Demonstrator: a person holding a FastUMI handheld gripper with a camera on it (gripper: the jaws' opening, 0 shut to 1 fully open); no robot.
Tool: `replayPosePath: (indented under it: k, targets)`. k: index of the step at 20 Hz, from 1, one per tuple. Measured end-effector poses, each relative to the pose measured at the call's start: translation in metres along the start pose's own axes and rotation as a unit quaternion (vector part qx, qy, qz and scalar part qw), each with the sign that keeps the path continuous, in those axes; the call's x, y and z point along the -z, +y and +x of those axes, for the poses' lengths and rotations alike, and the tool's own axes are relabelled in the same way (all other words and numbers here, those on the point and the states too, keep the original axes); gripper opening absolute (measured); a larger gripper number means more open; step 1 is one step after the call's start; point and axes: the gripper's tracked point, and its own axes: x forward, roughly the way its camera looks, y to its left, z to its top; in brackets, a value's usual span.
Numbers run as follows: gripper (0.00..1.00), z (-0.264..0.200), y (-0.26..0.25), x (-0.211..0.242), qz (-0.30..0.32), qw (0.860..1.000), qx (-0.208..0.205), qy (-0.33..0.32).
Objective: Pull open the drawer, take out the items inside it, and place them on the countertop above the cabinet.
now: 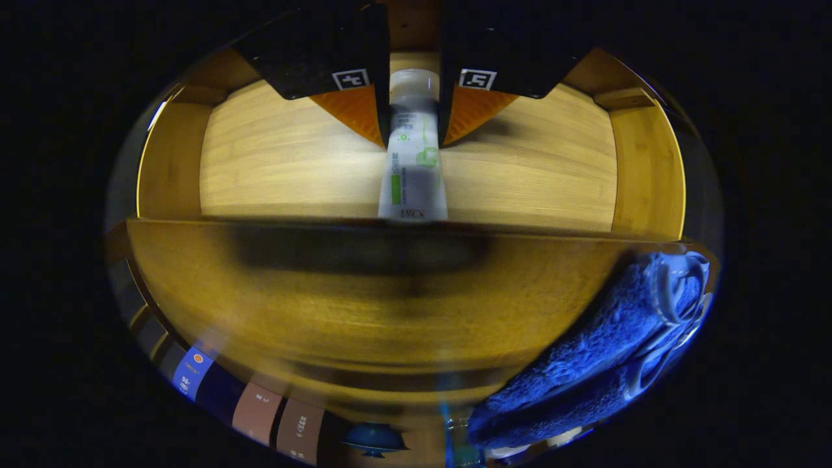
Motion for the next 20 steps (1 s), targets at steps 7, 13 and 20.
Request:
replayPosePath:
  k: [7,13,20]
  targets:
    - [0.35,-0.049,0.037,0.02,-0.033,0.997,-0.061,-0.031]
    - [0.35,-0.096,0.032,0.023,-0.021,0.995,-0.062,-0.079]
    - [0.35,-0.141,0.018,-0.046,0.002,0.992,-0.078,-0.096]
